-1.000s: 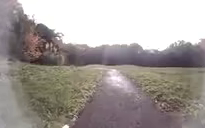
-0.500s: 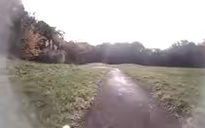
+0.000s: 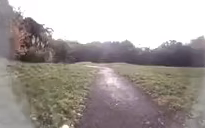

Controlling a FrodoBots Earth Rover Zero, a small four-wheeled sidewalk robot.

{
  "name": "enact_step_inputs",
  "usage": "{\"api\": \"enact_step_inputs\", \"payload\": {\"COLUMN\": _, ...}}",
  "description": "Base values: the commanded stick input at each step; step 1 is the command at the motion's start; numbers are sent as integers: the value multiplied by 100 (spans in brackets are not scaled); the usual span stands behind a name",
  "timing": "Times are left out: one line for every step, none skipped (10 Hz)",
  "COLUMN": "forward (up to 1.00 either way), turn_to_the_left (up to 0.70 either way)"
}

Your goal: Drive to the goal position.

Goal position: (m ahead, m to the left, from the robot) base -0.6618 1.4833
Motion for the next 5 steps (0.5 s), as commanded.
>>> {"api": "enact_step_inputs", "payload": {"forward": 100, "turn_to_the_left": 0}}
{"api": "enact_step_inputs", "payload": {"forward": 100, "turn_to_the_left": 0}}
{"api": "enact_step_inputs", "payload": {"forward": 100, "turn_to_the_left": 0}}
{"api": "enact_step_inputs", "payload": {"forward": 100, "turn_to_the_left": 0}}
{"api": "enact_step_inputs", "payload": {"forward": 100, "turn_to_the_left": 0}}
